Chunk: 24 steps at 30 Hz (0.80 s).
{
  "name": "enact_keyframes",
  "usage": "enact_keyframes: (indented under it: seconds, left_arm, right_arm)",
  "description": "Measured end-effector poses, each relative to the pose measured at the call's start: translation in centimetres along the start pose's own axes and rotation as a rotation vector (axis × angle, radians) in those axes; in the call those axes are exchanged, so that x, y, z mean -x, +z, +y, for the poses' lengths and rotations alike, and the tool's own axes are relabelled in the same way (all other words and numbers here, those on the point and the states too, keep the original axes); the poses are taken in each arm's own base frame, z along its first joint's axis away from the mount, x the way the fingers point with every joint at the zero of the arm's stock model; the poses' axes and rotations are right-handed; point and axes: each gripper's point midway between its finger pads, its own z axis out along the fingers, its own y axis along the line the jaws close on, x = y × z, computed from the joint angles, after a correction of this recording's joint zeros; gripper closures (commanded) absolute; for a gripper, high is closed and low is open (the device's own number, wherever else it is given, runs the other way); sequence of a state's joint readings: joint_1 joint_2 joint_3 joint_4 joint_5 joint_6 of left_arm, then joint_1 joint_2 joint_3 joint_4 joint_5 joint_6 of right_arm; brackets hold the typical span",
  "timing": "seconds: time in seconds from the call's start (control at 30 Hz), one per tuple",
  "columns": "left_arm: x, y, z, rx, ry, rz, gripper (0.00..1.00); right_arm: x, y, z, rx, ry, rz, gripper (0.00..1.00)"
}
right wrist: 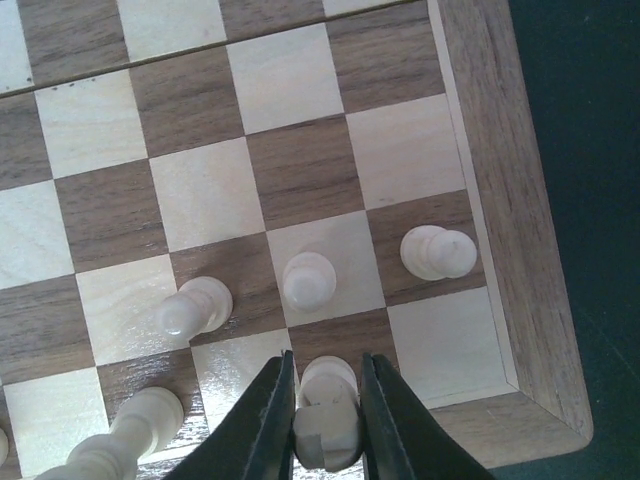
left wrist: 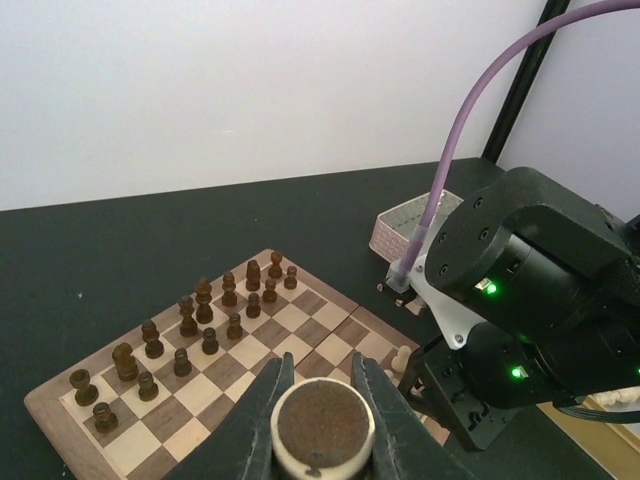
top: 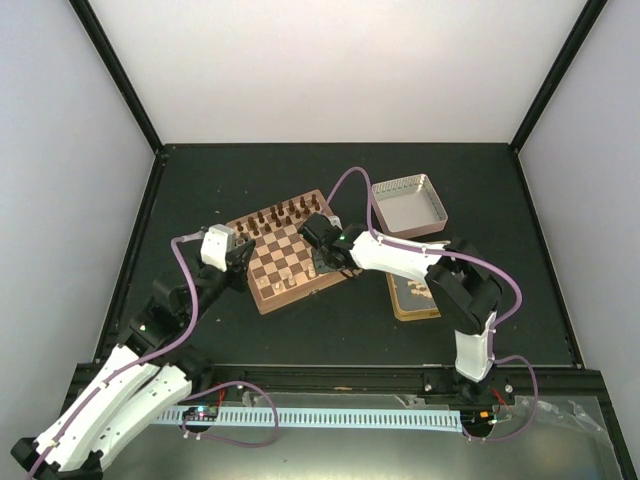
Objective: Set up the chess pieces on the board
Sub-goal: Place the chess piece on the chessboard.
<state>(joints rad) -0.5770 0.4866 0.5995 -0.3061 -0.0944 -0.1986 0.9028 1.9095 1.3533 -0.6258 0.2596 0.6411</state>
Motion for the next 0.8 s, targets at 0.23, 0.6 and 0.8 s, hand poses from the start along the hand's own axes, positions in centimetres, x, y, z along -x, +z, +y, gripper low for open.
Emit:
enact_keyframes:
  seconds: [0.23,0.6,0.8]
  left_arm:
    - [0.0,0.0,-0.1,-0.009,-0.004,0.002,0.99]
    - [-0.5,0.6,-1.3,-0.071,-0.011,0.03,0.98]
    - [-0.9,1.2,-3.6,-0.199,0.015,0.053,0.99]
  right_arm:
    - [-0.1,0.0,-0.2,-0.01,0.019,0.004,0.62]
    - [2.6,-7.2,-1.1,0.077,0.092,-0.12,0.44]
    - [4.7,-14.3,-1.3,0.262,0.083,-0.222,0.4]
